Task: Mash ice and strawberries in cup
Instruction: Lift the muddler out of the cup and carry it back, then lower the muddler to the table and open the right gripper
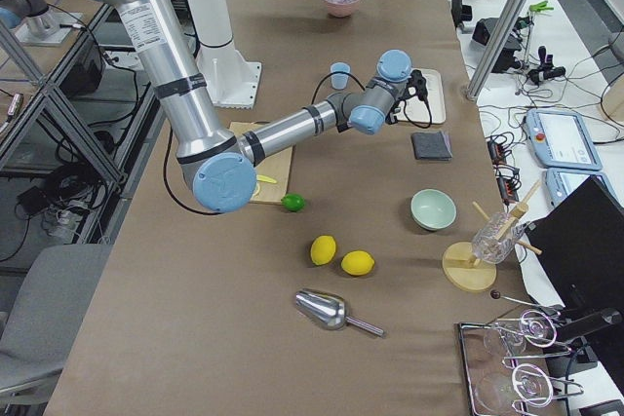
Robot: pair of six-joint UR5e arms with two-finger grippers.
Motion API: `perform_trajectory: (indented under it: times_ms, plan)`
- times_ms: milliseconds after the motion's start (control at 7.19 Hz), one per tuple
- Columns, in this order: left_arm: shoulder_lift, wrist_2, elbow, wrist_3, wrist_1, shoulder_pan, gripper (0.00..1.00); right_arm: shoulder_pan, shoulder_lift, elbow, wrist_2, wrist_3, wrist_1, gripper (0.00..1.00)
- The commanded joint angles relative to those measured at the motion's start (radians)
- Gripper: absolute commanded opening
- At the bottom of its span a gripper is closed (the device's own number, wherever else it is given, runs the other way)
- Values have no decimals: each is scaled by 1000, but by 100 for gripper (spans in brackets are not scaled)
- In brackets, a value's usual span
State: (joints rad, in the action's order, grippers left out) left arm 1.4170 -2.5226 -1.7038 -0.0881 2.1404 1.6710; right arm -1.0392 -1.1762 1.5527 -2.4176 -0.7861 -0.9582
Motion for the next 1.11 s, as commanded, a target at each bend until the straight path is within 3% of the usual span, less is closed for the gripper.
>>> perform_trajectory:
  times_ms: [0,278,556,974]
  plan:
    - [29,2,-7,4,-2,1,97,16,-9,-43,12,-2,-17,0]
    - [71,14,0,2,-5,-1,97,-20,-17,-112,15,14,-43,0]
    - [94,15,1,2,-5,-4,97,-91,-34,-241,-24,224,-45,0]
    - [109,18,1,4,-8,-4,97,-99,-59,-263,-21,217,-42,0]
